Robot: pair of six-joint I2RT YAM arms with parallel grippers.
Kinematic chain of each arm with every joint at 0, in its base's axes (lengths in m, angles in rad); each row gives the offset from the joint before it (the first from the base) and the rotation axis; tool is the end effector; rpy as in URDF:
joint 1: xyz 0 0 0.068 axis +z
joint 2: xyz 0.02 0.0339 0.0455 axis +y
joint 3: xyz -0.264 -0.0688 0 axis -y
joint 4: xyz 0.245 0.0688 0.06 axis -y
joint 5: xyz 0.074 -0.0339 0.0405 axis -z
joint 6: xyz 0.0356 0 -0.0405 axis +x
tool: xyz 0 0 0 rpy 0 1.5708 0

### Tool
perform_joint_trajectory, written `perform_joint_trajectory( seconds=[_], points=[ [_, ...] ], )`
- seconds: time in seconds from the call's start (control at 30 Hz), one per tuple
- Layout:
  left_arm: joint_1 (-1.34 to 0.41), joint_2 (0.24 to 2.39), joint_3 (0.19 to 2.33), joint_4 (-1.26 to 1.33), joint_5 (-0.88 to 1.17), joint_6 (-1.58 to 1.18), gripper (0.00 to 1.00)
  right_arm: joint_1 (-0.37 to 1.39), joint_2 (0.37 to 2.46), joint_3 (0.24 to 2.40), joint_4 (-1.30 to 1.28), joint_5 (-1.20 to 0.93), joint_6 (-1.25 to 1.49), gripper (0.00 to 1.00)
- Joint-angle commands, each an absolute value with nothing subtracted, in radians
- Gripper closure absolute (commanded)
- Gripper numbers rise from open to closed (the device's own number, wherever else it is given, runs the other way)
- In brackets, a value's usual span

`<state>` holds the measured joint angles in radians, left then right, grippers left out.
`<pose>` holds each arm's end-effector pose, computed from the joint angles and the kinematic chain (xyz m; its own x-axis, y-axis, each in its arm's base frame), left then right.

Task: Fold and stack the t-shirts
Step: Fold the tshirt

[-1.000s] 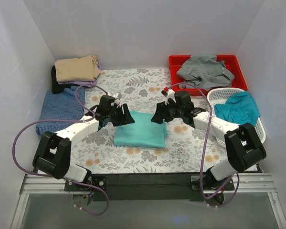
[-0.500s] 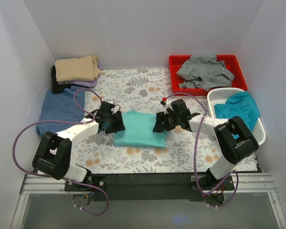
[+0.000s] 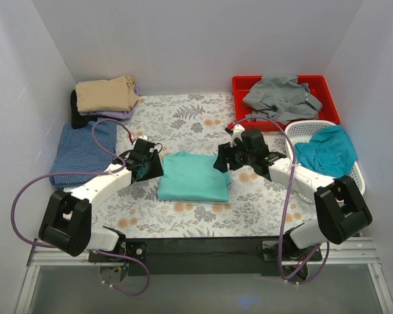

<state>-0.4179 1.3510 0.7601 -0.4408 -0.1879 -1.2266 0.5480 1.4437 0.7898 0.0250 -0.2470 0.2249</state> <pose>0.2360 -0.0975 0.1910 -0.5575 -0.7643 -0.3241 -0.6334 0.6440 -0.4292 0.2560 0.1665 0.2101 -0.6398 -0.1371 -0.7562 -0.5450 0.7748 0.3205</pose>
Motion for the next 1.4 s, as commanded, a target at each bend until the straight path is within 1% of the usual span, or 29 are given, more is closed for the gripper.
perform_joint_trajectory(
  seconds=[0.0,0.17,0.33,0.43,0.67,0.83,0.97,1.1,1.17,1.2,1.23,1.37],
  points=[
    [-0.417,1.322,0.801,-0.426,-0.192,-1.213,0.46,0.548,1.446,0.870,0.032,-0.224,0.180,0.29],
    [-0.417,1.377,0.799,-0.390,-0.115,-1.229,0.46,0.549,1.581,0.946,0.066,-0.323,0.204,0.30],
    [-0.417,1.382,0.793,-0.376,-0.084,-1.239,0.46,0.548,1.657,0.963,0.092,-0.339,0.232,0.31],
    [-0.419,1.379,0.790,-0.373,-0.084,-1.238,0.46,0.548,1.661,0.940,0.091,-0.307,0.230,0.31],
    [-0.419,1.397,0.785,-0.370,-0.081,-1.226,0.46,0.548,1.703,0.917,0.069,-0.089,0.181,0.31],
    [-0.417,1.388,0.773,-0.376,-0.090,-1.221,0.46,0.540,1.769,0.948,0.043,-0.048,0.166,0.31],
    [-0.419,1.378,0.769,-0.390,-0.126,-1.221,0.46,0.540,1.752,0.939,0.057,-0.003,0.140,0.32],
    [-0.419,1.364,0.772,-0.397,-0.158,-1.227,0.43,0.540,1.678,0.933,0.064,-0.005,0.104,0.31],
    [-0.419,1.365,0.787,-0.417,-0.176,-1.232,0.39,0.540,1.605,0.928,0.060,-0.005,0.097,0.31],
    [-0.419,1.362,0.787,-0.422,-0.184,-1.232,0.32,0.540,1.576,0.920,0.061,-0.011,0.091,0.30],
    [-0.417,1.359,0.785,-0.416,-0.183,-1.230,0.16,0.538,1.518,0.917,0.061,-0.018,0.084,0.29],
    [-0.416,1.354,0.781,-0.382,-0.163,-1.227,0.15,0.540,1.392,0.913,0.052,-0.055,0.083,0.26]
  ],
)
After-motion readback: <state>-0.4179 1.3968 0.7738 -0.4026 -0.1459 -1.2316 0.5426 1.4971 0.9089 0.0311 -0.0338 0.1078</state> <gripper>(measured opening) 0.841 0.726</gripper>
